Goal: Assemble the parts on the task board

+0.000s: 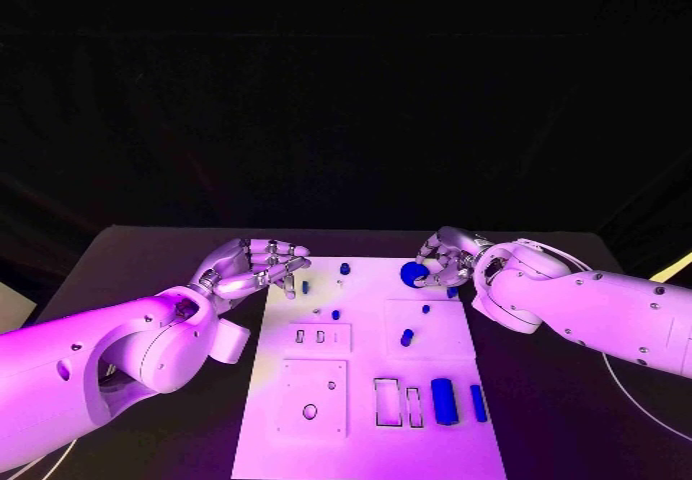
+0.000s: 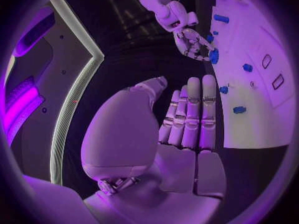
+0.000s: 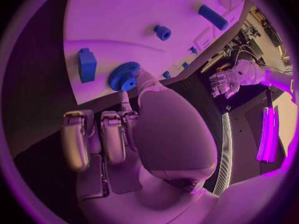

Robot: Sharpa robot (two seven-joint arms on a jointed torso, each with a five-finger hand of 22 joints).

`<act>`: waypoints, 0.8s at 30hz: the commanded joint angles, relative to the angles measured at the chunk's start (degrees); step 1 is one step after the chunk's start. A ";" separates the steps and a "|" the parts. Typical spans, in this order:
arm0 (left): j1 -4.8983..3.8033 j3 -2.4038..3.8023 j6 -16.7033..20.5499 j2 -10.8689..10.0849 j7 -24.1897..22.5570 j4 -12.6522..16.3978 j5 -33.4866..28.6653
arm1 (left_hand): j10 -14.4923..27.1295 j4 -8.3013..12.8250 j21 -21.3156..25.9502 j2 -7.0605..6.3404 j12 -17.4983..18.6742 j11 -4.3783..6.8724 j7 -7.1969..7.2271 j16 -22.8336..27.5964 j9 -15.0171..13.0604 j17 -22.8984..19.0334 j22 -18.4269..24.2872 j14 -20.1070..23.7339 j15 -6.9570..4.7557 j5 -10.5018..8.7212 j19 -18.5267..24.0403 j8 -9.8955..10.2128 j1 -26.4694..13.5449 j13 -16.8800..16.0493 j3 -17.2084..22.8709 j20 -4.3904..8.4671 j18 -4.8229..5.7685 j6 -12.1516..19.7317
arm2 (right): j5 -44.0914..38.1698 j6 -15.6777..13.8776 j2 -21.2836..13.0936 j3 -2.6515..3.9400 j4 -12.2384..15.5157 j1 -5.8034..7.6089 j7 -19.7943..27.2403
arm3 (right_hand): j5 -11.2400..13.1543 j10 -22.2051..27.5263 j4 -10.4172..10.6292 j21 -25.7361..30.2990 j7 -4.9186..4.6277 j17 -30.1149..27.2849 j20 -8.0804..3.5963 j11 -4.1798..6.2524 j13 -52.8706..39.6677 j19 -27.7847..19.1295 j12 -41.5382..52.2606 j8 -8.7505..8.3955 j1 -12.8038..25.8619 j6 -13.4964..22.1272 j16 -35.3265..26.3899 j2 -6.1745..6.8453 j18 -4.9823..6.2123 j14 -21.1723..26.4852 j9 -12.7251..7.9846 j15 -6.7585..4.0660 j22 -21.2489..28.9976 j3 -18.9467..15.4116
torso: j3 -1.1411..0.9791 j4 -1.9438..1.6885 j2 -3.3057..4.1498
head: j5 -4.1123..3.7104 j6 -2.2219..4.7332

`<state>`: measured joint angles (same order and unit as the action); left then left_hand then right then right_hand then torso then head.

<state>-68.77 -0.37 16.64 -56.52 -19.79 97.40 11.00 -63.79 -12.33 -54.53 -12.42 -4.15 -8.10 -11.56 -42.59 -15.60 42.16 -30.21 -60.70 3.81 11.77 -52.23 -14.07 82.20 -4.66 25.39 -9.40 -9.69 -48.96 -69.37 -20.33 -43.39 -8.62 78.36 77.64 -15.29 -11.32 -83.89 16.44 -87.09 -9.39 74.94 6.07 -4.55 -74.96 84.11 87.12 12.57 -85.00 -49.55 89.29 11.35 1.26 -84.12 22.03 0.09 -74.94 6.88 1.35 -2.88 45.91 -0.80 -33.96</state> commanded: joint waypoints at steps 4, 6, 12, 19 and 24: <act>-0.03 0.04 -1.45 0.09 -0.08 0.07 -0.15 | 0.50 -0.01 -0.40 0.31 0.27 0.08 -0.07 -0.28 -0.09 0.04 -0.07 0.34 0.09 -0.22 0.35 0.19 -0.28 -0.08 0.33 0.08 -0.81 0.15 | -0.39 0.03 0.43 -0.08 -0.42 -0.22 -0.43 | -0.31 -2.97 -0.23 -0.52 0.01 14.15 0.37 -0.11 -11.20 4.27 0.33 0.26 -0.18 -0.19 0.43 -0.68 -0.51 -5.69 0.08 0.38 -12.54 0.23 | -0.01 -0.02 -0.02 | -0.01 -0.15; -0.03 0.04 -1.49 0.06 -0.05 0.08 -0.15 | 0.50 -0.01 -0.40 0.31 0.27 0.08 -0.07 -0.28 -0.09 0.04 -0.07 0.34 0.09 -0.22 0.35 0.19 -0.28 -0.08 0.33 0.08 -0.81 0.15 | -0.73 -0.06 0.61 -0.10 -0.56 -0.25 -0.52 | -0.33 -3.03 -0.22 -0.68 0.03 14.16 0.37 -0.09 -11.28 4.38 0.38 0.38 -0.26 -0.33 0.43 -0.79 -0.56 -5.69 0.10 0.38 -12.71 0.33 | 0.00 -0.03 -0.02 | -0.03 -0.17; -0.04 0.04 -1.34 0.07 -0.32 0.22 -0.15 | 0.50 -0.01 -0.40 0.31 0.27 0.08 -0.07 -0.28 -0.09 0.04 -0.07 0.34 0.09 -0.22 0.35 0.19 -0.28 -0.08 0.33 0.08 -0.81 0.15 | -4.32 -0.73 1.43 -0.24 -1.16 -0.42 -1.27 | -0.39 -3.19 -0.28 -0.93 0.10 14.24 0.37 -0.03 -11.49 4.54 0.52 0.68 -0.66 -0.73 0.46 -1.14 -0.64 -5.71 0.16 0.34 -12.99 0.79 | -0.01 -0.02 0.03 | 0.04 -0.18; -0.04 0.04 -1.36 0.03 -0.41 0.23 -0.14 | 0.51 -0.01 -0.43 0.39 0.26 0.08 -0.07 -0.24 -0.12 0.01 -0.09 0.44 0.10 -0.21 0.44 0.18 -0.27 -0.09 0.38 0.06 -0.81 0.12 | -8.77 -1.59 1.85 -0.32 -1.24 -0.90 -1.99 | -1.69 -3.80 -0.08 -1.80 0.62 14.36 0.15 0.40 -12.22 5.12 0.99 1.80 -0.43 -2.82 0.50 -1.24 -0.90 -5.73 0.40 0.02 -13.91 1.61 | -0.03 0.01 -0.01 | 0.00 -0.29; -0.04 0.04 -1.46 0.02 -0.35 0.20 -0.14 | 0.50 0.00 -0.46 0.47 0.24 0.08 -0.08 -0.23 -0.14 0.00 -0.11 0.48 0.10 -0.19 0.48 0.17 -0.24 -0.10 0.43 0.06 -0.82 0.10 | -10.52 -1.85 1.92 -0.34 -1.03 -1.03 -2.32 | -2.23 -4.24 -0.07 -2.02 1.64 14.41 -0.42 1.25 -12.71 5.27 1.29 3.20 -0.08 -5.54 0.52 -1.37 -0.97 -5.74 1.19 -0.72 -14.16 2.53 | -0.02 0.00 -0.02 | 0.12 -0.36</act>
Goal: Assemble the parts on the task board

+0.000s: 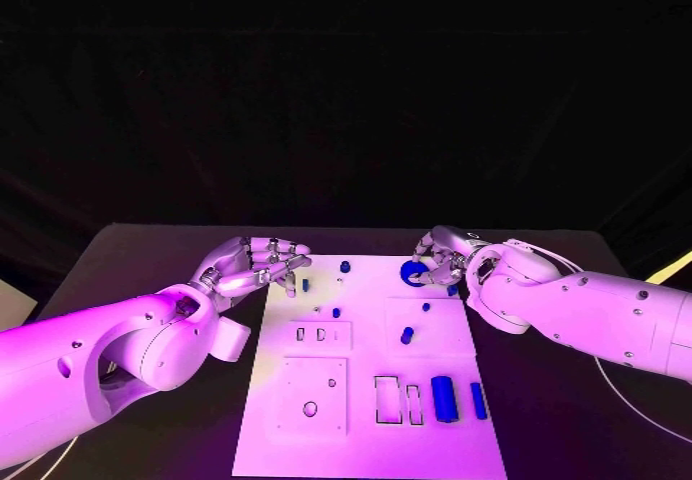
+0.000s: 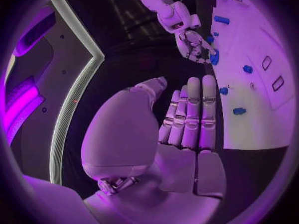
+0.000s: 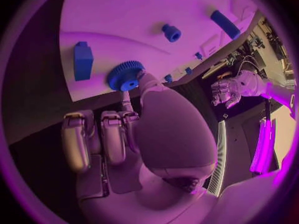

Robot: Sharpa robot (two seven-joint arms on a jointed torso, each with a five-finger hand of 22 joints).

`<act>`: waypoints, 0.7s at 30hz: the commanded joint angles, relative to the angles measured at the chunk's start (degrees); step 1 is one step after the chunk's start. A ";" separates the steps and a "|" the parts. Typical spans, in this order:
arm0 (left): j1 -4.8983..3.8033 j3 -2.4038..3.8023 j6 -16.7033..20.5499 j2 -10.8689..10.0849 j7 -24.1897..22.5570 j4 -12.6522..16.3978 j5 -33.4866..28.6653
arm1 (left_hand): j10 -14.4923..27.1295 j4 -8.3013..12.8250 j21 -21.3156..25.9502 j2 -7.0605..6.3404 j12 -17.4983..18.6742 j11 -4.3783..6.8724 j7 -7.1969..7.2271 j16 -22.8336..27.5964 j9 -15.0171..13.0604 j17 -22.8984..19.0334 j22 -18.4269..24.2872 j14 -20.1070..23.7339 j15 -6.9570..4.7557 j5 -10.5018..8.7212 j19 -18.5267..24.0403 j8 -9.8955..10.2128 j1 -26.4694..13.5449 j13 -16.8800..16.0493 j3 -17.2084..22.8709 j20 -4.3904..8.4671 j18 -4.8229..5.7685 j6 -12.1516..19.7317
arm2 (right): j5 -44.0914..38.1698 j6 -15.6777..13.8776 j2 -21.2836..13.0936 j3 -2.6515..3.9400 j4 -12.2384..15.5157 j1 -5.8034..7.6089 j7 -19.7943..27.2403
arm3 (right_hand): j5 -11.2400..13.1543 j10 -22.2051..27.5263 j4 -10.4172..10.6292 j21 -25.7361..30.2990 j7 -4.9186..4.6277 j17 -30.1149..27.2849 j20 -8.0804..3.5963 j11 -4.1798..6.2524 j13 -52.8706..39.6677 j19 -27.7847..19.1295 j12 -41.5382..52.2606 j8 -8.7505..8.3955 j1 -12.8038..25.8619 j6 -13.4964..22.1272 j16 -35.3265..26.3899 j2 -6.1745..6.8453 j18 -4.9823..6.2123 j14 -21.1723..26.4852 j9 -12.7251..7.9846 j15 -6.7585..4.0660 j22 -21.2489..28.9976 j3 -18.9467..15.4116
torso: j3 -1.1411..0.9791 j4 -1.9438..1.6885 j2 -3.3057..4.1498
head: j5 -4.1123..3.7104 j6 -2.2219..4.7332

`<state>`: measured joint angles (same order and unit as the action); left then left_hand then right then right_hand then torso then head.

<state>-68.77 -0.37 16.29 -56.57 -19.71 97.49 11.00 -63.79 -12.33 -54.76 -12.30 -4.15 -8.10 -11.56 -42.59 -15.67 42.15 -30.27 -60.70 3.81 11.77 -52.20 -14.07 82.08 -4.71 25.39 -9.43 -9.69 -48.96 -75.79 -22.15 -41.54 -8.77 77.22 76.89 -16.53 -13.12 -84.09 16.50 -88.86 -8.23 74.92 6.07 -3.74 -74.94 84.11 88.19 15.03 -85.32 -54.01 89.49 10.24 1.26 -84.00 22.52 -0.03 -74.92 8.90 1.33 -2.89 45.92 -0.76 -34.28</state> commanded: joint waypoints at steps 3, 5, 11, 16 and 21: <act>-0.04 0.03 -1.17 0.05 -0.39 0.08 -0.14 | 0.50 0.03 -0.26 0.41 0.23 0.08 -0.08 -0.22 -0.09 -0.01 -0.06 0.50 0.09 -0.18 0.49 0.17 -0.08 -0.06 0.47 0.09 -0.82 0.09 | -5.22 -0.17 0.05 -0.19 0.28 -0.32 -1.38 | -0.84 -4.15 -0.35 -0.37 1.13 14.46 -0.86 1.02 -12.84 5.35 0.28 1.44 -0.22 -2.17 0.33 -0.51 -1.01 -5.87 1.25 -1.10 -14.29 1.42 | 0.00 -0.02 -0.04 | 0.13 -0.11; -0.04 0.03 -1.18 0.02 -0.35 0.06 -0.14 | 0.50 0.03 -0.26 0.41 0.23 0.08 -0.08 -0.22 -0.09 -0.01 -0.06 0.50 0.09 -0.18 0.49 0.17 -0.08 -0.06 0.47 0.09 -0.82 0.09 | -5.64 -0.23 0.01 -0.19 0.37 -0.33 -1.51 | -0.99 -4.16 -0.46 -0.43 1.32 14.44 -1.06 1.22 -12.85 5.39 0.28 1.66 -0.52 -2.43 0.32 -0.60 -1.03 -5.86 1.47 -1.30 -14.37 1.92 | -0.01 -0.04 -0.05 | 0.10 -0.09; -0.04 0.03 -1.22 -0.04 -0.31 0.03 -0.14 | 0.49 0.09 -0.29 0.49 0.22 0.09 -0.07 -0.22 -0.11 -0.02 -0.09 0.54 0.08 -0.16 0.54 0.16 0.01 -0.07 0.55 0.09 -0.82 0.07 | -7.22 -1.44 -0.24 -0.20 1.15 -0.36 -1.36 | -2.72 -4.10 -0.58 -0.65 1.43 14.47 -1.42 1.41 -12.78 5.54 0.18 1.71 -0.96 -2.28 0.33 -0.30 -1.10 -5.87 1.87 -1.55 -14.59 3.37 | -0.02 0.01 -0.03 | 0.26 -0.02; -0.04 0.03 -1.23 -0.08 -0.30 0.04 -0.17 | 0.51 0.03 -0.37 0.64 0.22 0.06 -0.11 -0.23 -0.15 -0.05 -0.13 0.57 0.10 -0.16 0.63 0.17 -0.05 -0.08 0.62 0.07 -0.83 0.06 | -10.69 -3.48 -0.54 -0.17 2.96 -0.20 -1.18 | -3.95 -3.81 -0.04 -1.11 1.27 14.23 -1.45 1.30 -12.43 5.87 -0.12 1.53 0.31 -1.85 0.26 0.28 -1.25 -5.82 2.19 -1.49 -15.05 4.31 | -0.03 0.07 -0.03 | 0.45 0.11; -0.04 0.03 -1.25 -0.09 -0.31 -0.03 -0.18 | 0.52 -0.03 -0.39 0.67 0.22 0.04 -0.14 -0.24 -0.15 -0.06 -0.14 0.58 0.12 -0.17 0.65 0.18 -0.13 -0.08 0.61 0.06 -0.82 0.07 | -14.06 -4.63 -0.42 -0.08 5.34 0.27 -1.06 | -3.89 -3.80 -0.03 -1.14 1.27 14.28 -1.44 1.29 -12.41 5.89 -0.14 1.53 0.41 -1.84 0.27 0.33 -1.26 -5.83 2.21 -1.48 -15.08 4.34 | -0.02 0.00 -0.05 | 0.42 0.06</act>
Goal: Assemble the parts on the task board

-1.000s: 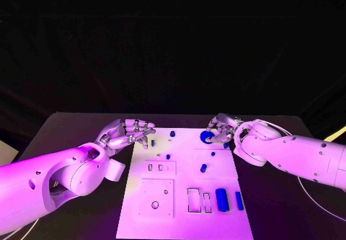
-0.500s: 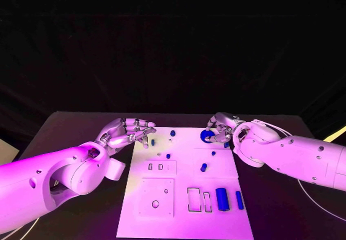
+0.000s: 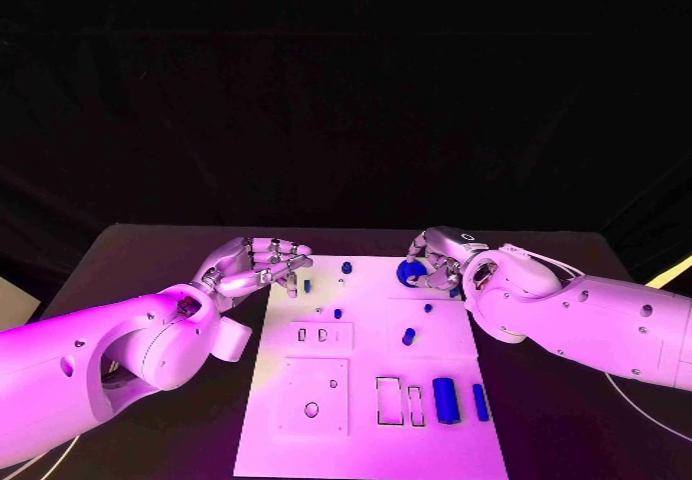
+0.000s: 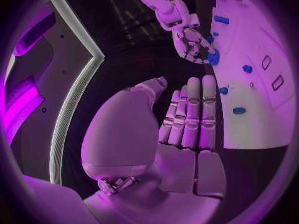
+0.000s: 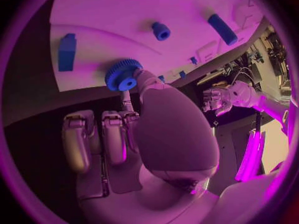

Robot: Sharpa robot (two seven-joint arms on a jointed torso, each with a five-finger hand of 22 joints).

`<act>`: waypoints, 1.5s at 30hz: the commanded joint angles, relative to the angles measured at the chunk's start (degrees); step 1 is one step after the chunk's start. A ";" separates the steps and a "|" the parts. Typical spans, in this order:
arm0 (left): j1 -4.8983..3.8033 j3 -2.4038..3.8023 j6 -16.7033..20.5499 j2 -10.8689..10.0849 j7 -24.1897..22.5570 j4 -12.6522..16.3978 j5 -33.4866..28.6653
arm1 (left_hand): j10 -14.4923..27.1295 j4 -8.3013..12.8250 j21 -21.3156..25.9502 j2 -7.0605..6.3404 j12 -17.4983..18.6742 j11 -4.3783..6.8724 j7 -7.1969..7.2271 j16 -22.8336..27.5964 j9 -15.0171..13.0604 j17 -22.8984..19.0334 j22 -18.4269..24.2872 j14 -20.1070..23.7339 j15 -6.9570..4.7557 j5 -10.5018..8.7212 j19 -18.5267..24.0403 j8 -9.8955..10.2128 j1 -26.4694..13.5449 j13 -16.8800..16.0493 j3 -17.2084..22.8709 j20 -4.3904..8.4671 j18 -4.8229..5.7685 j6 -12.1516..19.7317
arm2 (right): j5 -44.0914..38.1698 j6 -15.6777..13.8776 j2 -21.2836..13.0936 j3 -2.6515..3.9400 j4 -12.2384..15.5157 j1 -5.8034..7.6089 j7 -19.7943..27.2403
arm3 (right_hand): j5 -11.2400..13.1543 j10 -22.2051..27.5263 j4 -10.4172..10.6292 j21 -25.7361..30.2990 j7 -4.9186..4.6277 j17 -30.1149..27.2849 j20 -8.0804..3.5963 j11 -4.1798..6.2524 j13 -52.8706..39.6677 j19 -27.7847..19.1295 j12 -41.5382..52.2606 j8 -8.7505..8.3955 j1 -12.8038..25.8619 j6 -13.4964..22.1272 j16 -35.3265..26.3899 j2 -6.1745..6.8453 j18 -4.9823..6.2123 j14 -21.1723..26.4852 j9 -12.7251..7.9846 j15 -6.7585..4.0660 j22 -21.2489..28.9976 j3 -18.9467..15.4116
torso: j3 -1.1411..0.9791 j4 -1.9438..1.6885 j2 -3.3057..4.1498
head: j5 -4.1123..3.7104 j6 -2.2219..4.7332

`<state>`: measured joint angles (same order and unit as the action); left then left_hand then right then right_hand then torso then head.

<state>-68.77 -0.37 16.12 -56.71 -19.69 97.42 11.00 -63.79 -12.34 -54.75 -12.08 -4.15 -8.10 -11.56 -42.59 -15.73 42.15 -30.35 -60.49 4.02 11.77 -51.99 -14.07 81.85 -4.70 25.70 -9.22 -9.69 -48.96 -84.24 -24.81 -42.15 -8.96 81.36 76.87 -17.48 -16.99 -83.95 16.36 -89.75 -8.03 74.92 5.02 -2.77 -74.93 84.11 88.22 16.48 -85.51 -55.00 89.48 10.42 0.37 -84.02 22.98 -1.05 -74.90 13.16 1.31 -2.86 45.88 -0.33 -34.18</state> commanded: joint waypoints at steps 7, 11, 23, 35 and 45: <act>-0.04 0.03 -1.28 0.25 -0.34 -0.13 -0.22 | 0.52 -0.02 -0.39 0.45 0.22 0.04 -0.14 -0.24 -0.10 -0.05 -0.06 0.37 -0.09 -0.17 0.45 0.18 0.09 -0.09 0.29 -0.14 -0.82 0.07 | -9.65 -2.65 2.86 0.22 3.70 0.75 0.18 | 0.09 -3.99 -0.07 -0.25 1.12 14.34 -0.39 0.36 -12.49 5.89 -0.12 0.03 0.46 -0.77 0.29 0.21 -0.37 -5.81 1.80 -0.47 -15.10 0.39 | 0.07 -0.15 0.02 | -0.02 0.07; -0.04 0.03 -1.49 0.21 -0.32 -0.16 -0.22 | 0.52 -0.02 -0.39 0.45 0.22 0.04 -0.14 -0.24 -0.10 -0.05 -0.06 0.37 -0.09 -0.17 0.45 0.18 0.09 -0.09 0.29 -0.14 -0.82 0.07 | -10.71 -3.11 5.13 0.24 3.52 0.75 0.22 | 0.26 -3.89 -0.18 -0.25 1.09 14.37 -0.39 0.36 -12.37 5.89 -0.22 -0.07 0.32 -0.61 0.30 0.25 -0.37 -5.82 1.84 -0.47 -15.10 0.78 | 0.08 -0.16 0.05 | -0.02 0.04; -0.06 0.02 -1.66 0.05 -0.17 -0.23 -0.23 | 0.56 -0.06 -0.44 0.48 0.22 0.02 -0.15 -0.25 -0.12 -0.07 -0.09 0.39 -0.07 -0.16 0.51 0.20 0.02 -0.09 0.29 -0.16 -0.82 0.10 | -11.51 -3.74 11.13 0.23 0.07 -0.72 0.43 | 0.49 -3.78 -0.31 -0.25 0.92 14.32 -0.34 0.26 -12.26 5.89 -0.33 -0.37 0.15 -0.14 0.29 0.44 -0.37 -5.81 1.88 -0.38 -15.10 1.54 | 0.04 -0.18 0.15 | 0.46 -0.23; -0.06 0.02 -1.80 0.15 -0.19 -0.20 -0.23 | 0.56 -0.06 -0.44 0.48 0.22 0.02 -0.15 -0.25 -0.12 -0.07 -0.09 0.39 -0.07 -0.16 0.51 0.20 0.02 -0.09 0.29 -0.16 -0.82 0.10 | -11.74 -3.03 14.14 0.24 -2.39 -2.40 0.60 | 0.52 -3.80 -0.33 -0.25 0.91 14.32 -0.33 0.24 -12.28 5.89 -0.32 -0.39 0.14 -0.11 0.29 0.46 -0.37 -5.81 1.89 -0.36 -15.10 1.63 | 0.02 -0.19 0.13 | 0.88 -0.62; -0.06 0.02 -1.95 0.03 -0.10 -0.14 -0.22 | 0.57 -0.02 -0.51 0.49 0.21 0.03 -0.14 -0.26 -0.15 -0.09 -0.12 0.43 -0.07 -0.15 0.59 0.21 0.05 -0.10 0.32 -0.18 -0.82 0.11 | -13.52 -2.62 14.94 0.24 -4.41 -3.20 -0.37 | 0.80 -3.70 -0.42 -0.25 0.83 14.35 -0.28 0.17 -12.17 5.89 -0.41 -0.51 0.09 0.04 0.29 0.71 -0.37 -5.81 1.93 -0.30 -15.10 1.94 | -0.02 -0.12 0.15 | 1.18 -0.78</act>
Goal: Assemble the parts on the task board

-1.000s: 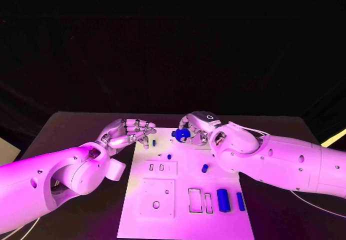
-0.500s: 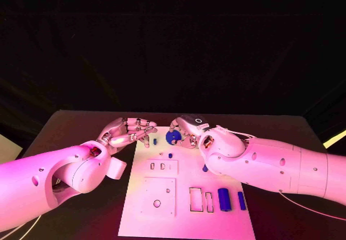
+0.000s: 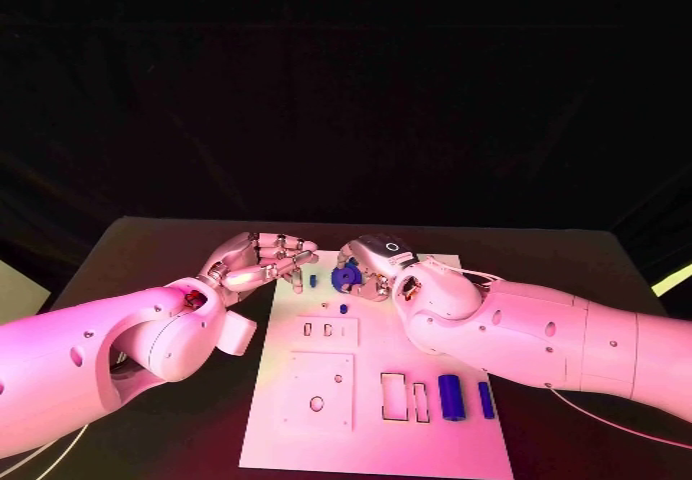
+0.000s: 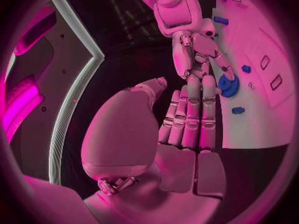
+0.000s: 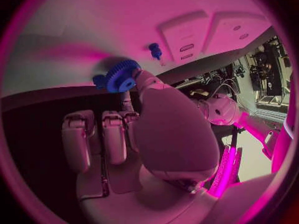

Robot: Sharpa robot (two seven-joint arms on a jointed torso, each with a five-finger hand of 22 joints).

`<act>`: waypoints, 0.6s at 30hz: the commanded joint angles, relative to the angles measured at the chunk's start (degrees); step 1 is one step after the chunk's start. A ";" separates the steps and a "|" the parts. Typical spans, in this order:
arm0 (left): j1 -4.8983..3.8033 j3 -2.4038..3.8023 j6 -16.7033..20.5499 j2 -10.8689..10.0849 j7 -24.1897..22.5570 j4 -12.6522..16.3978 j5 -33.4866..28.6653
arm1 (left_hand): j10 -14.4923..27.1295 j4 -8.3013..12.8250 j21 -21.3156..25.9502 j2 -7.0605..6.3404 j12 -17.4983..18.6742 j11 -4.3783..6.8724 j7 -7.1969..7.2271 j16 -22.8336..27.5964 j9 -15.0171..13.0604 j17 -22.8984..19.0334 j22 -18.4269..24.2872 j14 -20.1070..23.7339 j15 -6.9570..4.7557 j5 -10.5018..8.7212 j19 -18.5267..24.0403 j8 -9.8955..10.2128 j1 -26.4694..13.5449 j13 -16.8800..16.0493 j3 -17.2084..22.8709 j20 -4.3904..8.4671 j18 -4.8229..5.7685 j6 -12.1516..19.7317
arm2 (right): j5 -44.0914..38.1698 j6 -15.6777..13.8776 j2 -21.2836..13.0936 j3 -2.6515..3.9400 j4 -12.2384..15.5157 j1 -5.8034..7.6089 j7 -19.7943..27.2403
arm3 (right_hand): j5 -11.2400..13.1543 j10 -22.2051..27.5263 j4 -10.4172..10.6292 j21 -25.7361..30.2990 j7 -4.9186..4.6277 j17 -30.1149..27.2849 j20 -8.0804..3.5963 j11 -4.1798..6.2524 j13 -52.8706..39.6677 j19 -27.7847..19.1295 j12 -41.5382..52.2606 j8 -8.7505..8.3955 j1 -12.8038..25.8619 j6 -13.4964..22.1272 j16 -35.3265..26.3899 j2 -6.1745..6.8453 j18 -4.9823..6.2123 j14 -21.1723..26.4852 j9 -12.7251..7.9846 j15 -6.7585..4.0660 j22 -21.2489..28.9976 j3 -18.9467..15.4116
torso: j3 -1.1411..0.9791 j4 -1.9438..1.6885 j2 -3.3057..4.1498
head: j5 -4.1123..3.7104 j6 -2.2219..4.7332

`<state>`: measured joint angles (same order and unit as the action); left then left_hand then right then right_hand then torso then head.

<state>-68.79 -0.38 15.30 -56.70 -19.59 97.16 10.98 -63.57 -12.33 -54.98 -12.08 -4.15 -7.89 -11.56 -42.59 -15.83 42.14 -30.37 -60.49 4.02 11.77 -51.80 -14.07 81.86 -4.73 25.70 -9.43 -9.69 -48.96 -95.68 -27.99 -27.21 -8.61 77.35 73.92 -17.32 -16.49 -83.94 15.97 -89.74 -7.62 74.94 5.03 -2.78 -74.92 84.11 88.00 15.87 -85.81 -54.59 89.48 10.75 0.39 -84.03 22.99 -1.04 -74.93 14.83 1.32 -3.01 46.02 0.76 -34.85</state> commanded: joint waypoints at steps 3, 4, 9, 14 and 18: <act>-0.05 0.04 -1.23 0.00 -0.11 0.09 -0.16 | 0.33 0.00 -0.32 0.54 0.20 -0.17 -0.11 -0.27 -0.08 -0.10 -0.11 0.43 -0.07 -0.14 0.43 0.20 0.08 -0.08 0.37 0.02 -0.83 0.08 | -2.94 0.22 0.08 -0.10 -0.42 -0.29 -0.85 | 0.43 -3.63 -0.02 -0.26 0.36 14.28 -0.27 0.14 -12.09 5.89 -0.27 0.04 0.44 -0.29 0.28 0.47 -0.39 -5.80 1.94 -0.28 -15.07 0.38 | -0.06 0.04 0.03 | 0.15 -0.21; -0.05 0.04 -1.25 -0.01 -0.09 0.08 -0.16 | 0.30 0.03 -0.35 0.60 0.17 -0.15 -0.09 -0.28 -0.10 -0.10 -0.13 0.43 -0.08 -0.11 0.45 0.18 0.13 -0.09 0.42 0.02 -0.84 0.04 | -3.10 0.17 0.10 -0.10 -0.39 -0.30 -0.92 | 0.47 -3.59 -0.02 -0.26 0.34 14.18 -0.26 0.12 -12.05 5.89 -0.31 0.01 0.45 -0.25 0.25 0.50 -0.39 -5.77 1.94 -0.27 -15.07 0.42 | -0.07 0.05 0.02 | 0.14 -0.23; -0.05 0.04 -1.27 -0.05 0.05 0.09 -0.12 | 0.29 0.05 -0.36 0.61 0.17 -0.15 -0.08 -0.29 -0.11 -0.11 -0.14 0.44 -0.09 -0.10 0.46 0.17 0.15 -0.09 0.44 0.02 -0.84 0.03 | -3.59 -0.12 0.25 -0.10 -0.32 -0.33 -1.24 | 0.47 -3.59 -0.02 -0.26 0.34 14.18 -0.26 0.12 -12.05 5.89 -0.31 0.01 0.45 -0.25 0.25 0.50 -0.39 -5.77 1.94 -0.27 -15.07 0.42 | -0.05 0.05 0.01 | 0.10 -0.26; -0.05 0.03 -1.19 -0.08 0.24 0.04 -0.08 | 0.29 0.05 -0.36 0.61 0.17 -0.15 -0.08 -0.29 -0.11 -0.11 -0.14 0.44 -0.09 -0.10 0.46 0.17 0.15 -0.09 0.44 0.02 -0.84 0.03 | -3.97 -0.50 0.52 -0.09 -0.50 -0.41 -1.51 | 0.54 -3.54 -0.03 -0.26 0.32 14.16 -0.24 0.10 -11.99 5.89 -0.36 -0.03 0.46 -0.20 0.25 0.56 -0.39 -5.77 1.96 -0.24 -15.07 0.54 | -0.10 0.15 -0.01 | 0.15 -0.19; -0.05 0.03 -1.25 -0.08 0.33 0.06 -0.07 | 0.27 0.07 -0.40 0.63 0.16 -0.14 -0.07 -0.30 -0.13 -0.11 -0.15 0.44 -0.10 -0.09 0.48 0.17 0.17 -0.10 0.47 0.02 -0.84 0.01 | -4.11 -0.48 0.79 -0.09 -0.77 -0.46 -1.76 | 1.71 -3.11 0.17 -0.26 0.03 14.13 -0.07 -0.16 -11.49 5.89 -0.78 -0.48 1.08 0.40 0.24 1.12 -0.39 -5.76 1.99 -0.02 -15.07 0.89 | -0.09 0.14 0.00 | 0.10 -0.16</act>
<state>-68.79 -0.38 15.11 -56.82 -19.27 97.11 10.99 -63.57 -12.17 -55.19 -12.08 -4.15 -7.89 -11.56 -42.59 -15.88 42.09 -30.45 -60.49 4.02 11.77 -51.80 -14.07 81.86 -4.78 25.86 -9.43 -9.69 -48.96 -98.40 -28.42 -26.54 -8.66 76.63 73.57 -18.55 -14.93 -83.94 16.19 -89.74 -7.49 74.93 5.03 -2.78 -74.91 84.11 87.36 15.48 -84.82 -54.52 89.48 11.74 0.39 -84.03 23.99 -1.03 -74.91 15.54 1.21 -2.87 46.03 0.92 -35.05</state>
